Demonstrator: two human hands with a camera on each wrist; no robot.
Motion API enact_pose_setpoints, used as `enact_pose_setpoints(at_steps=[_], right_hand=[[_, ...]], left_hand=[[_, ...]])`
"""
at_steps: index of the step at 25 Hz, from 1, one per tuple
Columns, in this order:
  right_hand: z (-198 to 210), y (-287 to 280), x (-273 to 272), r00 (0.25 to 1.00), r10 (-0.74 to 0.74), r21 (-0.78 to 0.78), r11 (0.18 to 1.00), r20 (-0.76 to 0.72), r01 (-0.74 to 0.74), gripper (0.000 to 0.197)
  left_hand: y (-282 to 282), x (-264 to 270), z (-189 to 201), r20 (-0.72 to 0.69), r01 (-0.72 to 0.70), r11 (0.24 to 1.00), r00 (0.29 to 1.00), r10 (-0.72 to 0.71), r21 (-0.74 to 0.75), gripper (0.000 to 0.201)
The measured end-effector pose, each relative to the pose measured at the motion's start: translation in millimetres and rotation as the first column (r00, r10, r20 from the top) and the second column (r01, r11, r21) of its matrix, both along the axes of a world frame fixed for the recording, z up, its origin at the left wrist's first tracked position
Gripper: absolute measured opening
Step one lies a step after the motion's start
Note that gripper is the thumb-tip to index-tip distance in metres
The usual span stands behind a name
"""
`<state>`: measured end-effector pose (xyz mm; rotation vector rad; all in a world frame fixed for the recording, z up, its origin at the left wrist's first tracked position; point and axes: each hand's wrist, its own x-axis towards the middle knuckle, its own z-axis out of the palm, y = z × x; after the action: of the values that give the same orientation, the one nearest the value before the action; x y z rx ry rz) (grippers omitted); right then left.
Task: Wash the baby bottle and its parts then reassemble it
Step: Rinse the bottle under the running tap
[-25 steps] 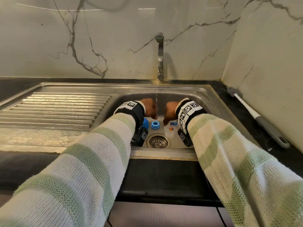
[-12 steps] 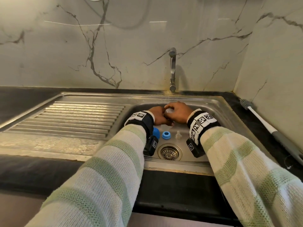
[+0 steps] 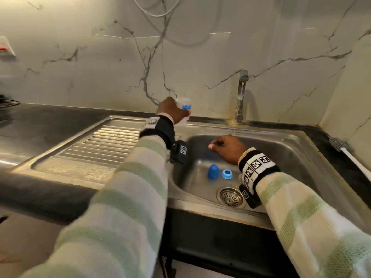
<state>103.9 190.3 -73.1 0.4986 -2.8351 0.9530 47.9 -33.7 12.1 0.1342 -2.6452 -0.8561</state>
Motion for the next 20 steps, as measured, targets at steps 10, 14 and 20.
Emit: enact_pose_setpoints(at_steps=[10,14,20], right_hand=[[-31,-99,-56,0.994,0.034,0.167,0.985,0.099,-0.051,0.025],[-41,-87,-68,0.994,0.019,0.189,0.981,0.109,-0.039,0.026],[-46,-93,-71,0.988,0.067,0.240,0.966,0.139,-0.099,0.026]], left_hand=[[-133,-93,-10,0.202,-0.095,0.949,0.966,0.160,-0.300,0.077],[-157,-135,-26,0.253,-0.100,0.941,0.949,0.188,-0.322,0.077],[-171,-148,-36,0.267,-0.123,0.922,0.935,0.231,-0.367,0.063]])
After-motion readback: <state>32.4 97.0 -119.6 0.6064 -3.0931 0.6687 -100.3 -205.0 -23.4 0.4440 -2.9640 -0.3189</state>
